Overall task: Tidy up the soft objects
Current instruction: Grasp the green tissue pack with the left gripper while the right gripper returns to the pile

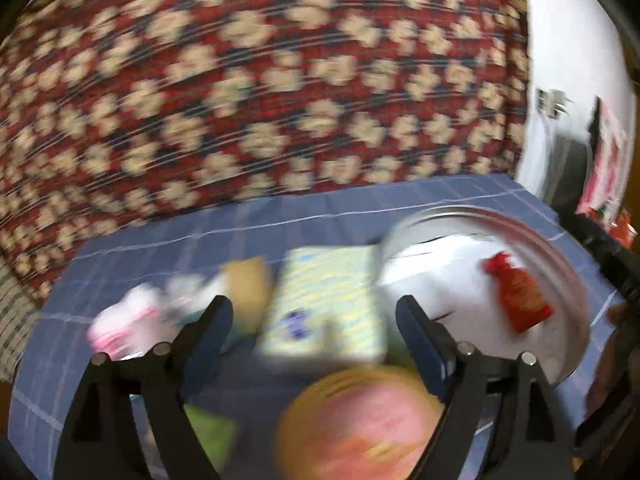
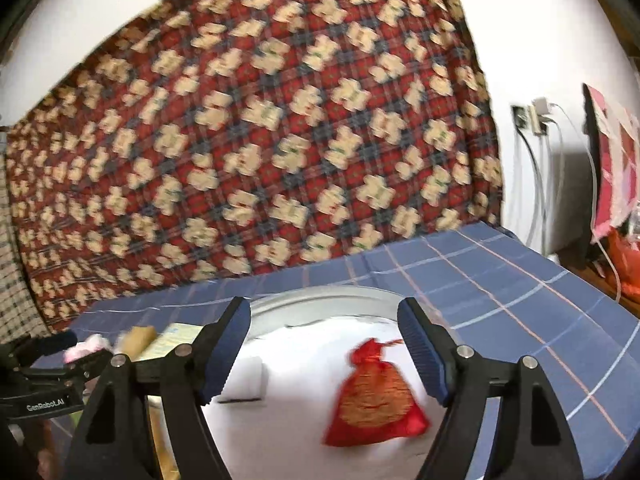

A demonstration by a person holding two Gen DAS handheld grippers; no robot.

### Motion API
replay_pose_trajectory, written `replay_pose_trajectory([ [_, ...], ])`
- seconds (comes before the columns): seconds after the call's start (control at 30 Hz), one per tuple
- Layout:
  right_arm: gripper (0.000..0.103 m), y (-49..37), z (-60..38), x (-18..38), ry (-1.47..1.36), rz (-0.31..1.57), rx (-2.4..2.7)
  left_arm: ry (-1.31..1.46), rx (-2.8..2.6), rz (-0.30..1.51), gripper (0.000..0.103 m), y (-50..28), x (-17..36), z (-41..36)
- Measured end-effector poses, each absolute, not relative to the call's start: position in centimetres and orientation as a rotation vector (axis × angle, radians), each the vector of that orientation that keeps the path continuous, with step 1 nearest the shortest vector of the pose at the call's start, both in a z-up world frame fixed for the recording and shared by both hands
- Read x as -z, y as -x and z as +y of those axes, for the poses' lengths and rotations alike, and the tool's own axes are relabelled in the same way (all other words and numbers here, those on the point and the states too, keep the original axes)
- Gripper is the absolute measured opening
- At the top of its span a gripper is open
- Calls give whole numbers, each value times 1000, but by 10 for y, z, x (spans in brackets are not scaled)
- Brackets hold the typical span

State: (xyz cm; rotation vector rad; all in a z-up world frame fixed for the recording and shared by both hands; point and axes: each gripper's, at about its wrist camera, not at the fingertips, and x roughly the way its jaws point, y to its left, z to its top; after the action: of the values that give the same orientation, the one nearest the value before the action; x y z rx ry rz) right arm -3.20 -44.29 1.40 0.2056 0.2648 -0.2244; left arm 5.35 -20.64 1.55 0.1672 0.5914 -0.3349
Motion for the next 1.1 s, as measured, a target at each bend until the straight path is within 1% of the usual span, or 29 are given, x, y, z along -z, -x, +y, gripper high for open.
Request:
replay_pose_trajectory([
  [0.03,82,32,-437,-15,-200,263,210,-150,310,594,86,-52,-12,-188],
  [0.1,83,31,-419,-15,-171,258,161,-136,263,607,92,-50,-3,-158],
  [0.27,83,23,-382,-9,-120,286,74,-130,178,697,93,-55,34,-110],
  [0.37,83,20,-362,-2,-93,307,33,-119,188,731,93,-58,50,-101],
  [0.57,83,20,-333,5,-34,315,-14,-135,266,816,93,-65,73,-112],
  [0.63,83,19,-326,6,-29,319,-25,-144,273,836,90,-68,77,-113],
  [0.67,83,18,-324,7,-28,322,-31,-133,286,841,79,-69,77,-113],
  [0.7,83,17,-321,8,-26,326,-38,-125,302,847,74,-70,77,-112],
  [0.87,83,8,-297,12,1,356,-92,-72,342,831,72,-68,74,-102],
  [1.1,83,-10,-250,3,15,394,-206,-1,141,671,72,-60,49,-54],
])
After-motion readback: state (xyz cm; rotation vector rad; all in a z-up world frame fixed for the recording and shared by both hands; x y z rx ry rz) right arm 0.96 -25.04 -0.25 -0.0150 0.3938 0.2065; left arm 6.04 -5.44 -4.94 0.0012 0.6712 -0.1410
